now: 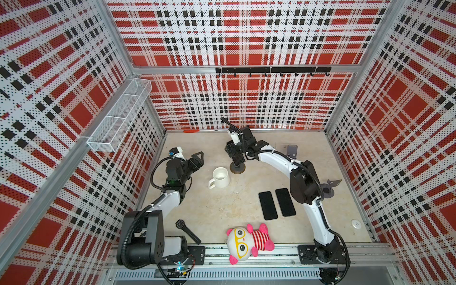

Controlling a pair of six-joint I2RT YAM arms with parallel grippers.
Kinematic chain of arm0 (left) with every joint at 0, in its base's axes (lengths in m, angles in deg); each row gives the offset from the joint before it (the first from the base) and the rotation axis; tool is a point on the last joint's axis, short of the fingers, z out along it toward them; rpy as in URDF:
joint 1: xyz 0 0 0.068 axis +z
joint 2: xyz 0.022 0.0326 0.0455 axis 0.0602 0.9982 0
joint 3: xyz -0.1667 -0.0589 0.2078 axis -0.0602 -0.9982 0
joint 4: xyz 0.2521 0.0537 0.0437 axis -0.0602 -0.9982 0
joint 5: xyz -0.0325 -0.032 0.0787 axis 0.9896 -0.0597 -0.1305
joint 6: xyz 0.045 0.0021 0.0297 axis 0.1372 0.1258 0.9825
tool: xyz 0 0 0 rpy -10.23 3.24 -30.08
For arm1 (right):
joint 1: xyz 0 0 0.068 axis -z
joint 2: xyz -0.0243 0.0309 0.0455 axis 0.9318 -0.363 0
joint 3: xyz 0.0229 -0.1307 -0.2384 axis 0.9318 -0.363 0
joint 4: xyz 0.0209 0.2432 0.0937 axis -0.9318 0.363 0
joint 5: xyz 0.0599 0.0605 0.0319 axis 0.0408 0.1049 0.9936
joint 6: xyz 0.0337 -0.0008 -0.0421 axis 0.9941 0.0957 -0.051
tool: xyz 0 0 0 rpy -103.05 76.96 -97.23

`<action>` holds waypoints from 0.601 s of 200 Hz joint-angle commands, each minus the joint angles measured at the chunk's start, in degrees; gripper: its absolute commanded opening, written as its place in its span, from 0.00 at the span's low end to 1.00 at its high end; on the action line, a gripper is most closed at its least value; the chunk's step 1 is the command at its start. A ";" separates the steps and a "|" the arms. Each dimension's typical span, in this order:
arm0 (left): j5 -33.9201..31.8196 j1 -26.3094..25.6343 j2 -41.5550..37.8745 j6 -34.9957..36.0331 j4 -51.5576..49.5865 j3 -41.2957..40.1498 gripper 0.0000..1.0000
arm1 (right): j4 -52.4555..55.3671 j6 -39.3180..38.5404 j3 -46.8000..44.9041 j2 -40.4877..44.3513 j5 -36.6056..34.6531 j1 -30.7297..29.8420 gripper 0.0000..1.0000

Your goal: Remove the phone from the phone stand

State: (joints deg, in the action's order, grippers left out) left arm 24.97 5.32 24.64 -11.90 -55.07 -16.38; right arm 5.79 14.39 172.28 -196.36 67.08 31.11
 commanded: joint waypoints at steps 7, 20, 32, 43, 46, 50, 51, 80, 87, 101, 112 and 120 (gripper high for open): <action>1.68 0.24 1.36 0.77 0.04 0.65 0.83 | -0.67 -1.27 0.17 0.65 0.30 0.08 0.80; 2.06 0.07 1.68 0.73 0.07 0.86 0.83 | -0.86 -1.38 -0.20 0.93 0.31 0.07 0.77; 1.97 -0.09 1.81 0.72 0.05 0.95 0.83 | -0.96 -1.54 -0.32 1.10 0.49 0.06 0.74; 1.89 -0.13 1.89 0.71 0.06 0.95 0.83 | -0.79 -2.03 -0.34 1.09 0.98 0.07 0.70; 1.94 -0.23 1.85 0.73 0.04 0.95 0.83 | -0.72 -2.15 -0.36 1.11 1.05 0.07 0.70; 2.02 -0.25 1.96 0.77 0.06 1.03 0.83 | -0.70 -2.05 -0.36 1.09 0.92 0.08 0.70; 2.04 -0.36 1.95 0.77 0.02 1.03 0.82 | -0.70 -2.07 -0.36 1.10 0.92 0.08 0.70; 2.59 -0.55 2.04 0.86 0.07 1.39 0.82 | 0.18 -2.09 0.18 1.33 0.73 0.08 0.71; 2.59 -0.77 2.02 0.95 0.06 1.43 0.82 | 0.50 -2.16 0.45 1.46 0.74 0.07 0.71; 2.50 -0.72 2.02 0.95 0.02 1.39 0.81 | 0.96 -1.93 0.75 2.02 0.43 0.03 0.71; 2.50 -0.77 2.10 0.95 0.06 1.39 0.81 | 1.06 -1.74 0.69 2.63 -0.07 0.06 0.71; 2.56 -0.80 2.13 0.95 0.03 1.39 0.81 | 1.19 -1.73 0.76 3.06 -0.52 0.07 0.71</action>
State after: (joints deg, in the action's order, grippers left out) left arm 26.78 4.91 26.36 -11.88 -55.11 -16.16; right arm 5.64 13.04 172.23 -196.32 67.08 31.29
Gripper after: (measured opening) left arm 0.816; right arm 0.757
